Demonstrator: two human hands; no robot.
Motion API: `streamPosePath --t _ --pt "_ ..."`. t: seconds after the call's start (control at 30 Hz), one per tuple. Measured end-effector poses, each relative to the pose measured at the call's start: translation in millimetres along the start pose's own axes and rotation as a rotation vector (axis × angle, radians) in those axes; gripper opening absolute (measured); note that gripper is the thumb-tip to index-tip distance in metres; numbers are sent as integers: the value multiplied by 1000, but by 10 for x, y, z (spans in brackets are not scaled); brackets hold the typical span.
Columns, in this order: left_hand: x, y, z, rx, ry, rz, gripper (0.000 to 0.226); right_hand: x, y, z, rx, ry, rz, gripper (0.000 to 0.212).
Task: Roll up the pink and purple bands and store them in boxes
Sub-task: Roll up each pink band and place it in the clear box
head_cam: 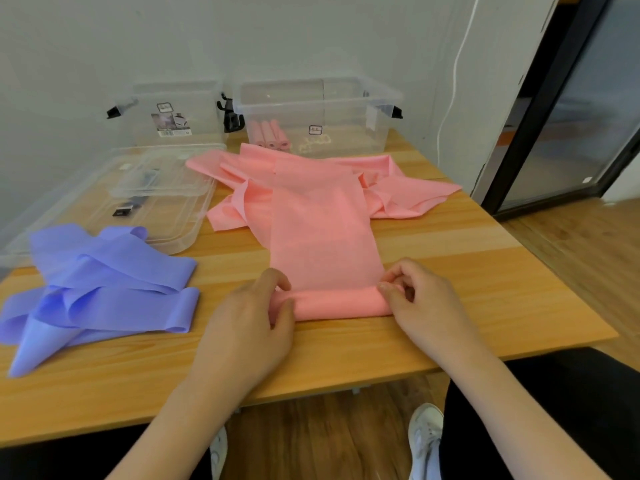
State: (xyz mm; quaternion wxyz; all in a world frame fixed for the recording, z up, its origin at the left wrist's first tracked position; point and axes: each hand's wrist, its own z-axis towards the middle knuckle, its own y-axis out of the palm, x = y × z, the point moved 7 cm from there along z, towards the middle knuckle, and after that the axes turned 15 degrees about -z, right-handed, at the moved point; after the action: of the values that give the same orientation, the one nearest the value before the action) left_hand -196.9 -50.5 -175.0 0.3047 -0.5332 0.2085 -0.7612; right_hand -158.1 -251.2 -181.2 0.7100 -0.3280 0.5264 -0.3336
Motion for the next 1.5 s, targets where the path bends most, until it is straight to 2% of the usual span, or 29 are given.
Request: streamPosePath --t 0.17,0.23,0.33,0.4,0.5,0.57,0.7,0.8,0.87,1.0,1.1,1.23,1.37,1.5 --pt "75 60 3 -89 148 64 31 40 -3 -4 48 36 -35 10" --pt "72 53 15 -115 138 34 34 26 -29 -7 61 -3 -30 13" --pt "32 58 23 -90 100 22 35 -58 42 -21 -94 -131 -42 21" --pt "-2 57 42 -51 59 6 28 -81 72 -36 -137 -182 -76 23" --pt "-22 50 60 -18 33 -29 26 -55 55 -21 -116 -120 -25 15" --pt "-29 78 58 -51 42 -51 28 -42 57 -16 -120 -83 -21 11" --pt "-29 119 54 -83 59 -28 31 -76 61 -42 -112 -88 -138 8" --pt "3 80 33 -20 76 -29 20 -105 68 -75 -138 -136 -183 30" --pt "31 106 22 -53 133 -15 31 -125 87 -97 -211 -145 -113 45" --pt "65 237 6 -170 107 -103 34 -179 169 -164 -356 -106 134 49" --pt "44 203 21 -172 79 -180 32 -129 152 -121 -323 -80 256 38" --pt "-27 121 46 -243 79 -149 30 -58 66 -80 -208 -184 39 41" --pt "-28 4 82 -148 51 -185 20 -38 33 -52 -127 -129 21 27" --pt "-36 -44 54 17 12 -76 12 -37 16 -31 -35 -57 12 10"
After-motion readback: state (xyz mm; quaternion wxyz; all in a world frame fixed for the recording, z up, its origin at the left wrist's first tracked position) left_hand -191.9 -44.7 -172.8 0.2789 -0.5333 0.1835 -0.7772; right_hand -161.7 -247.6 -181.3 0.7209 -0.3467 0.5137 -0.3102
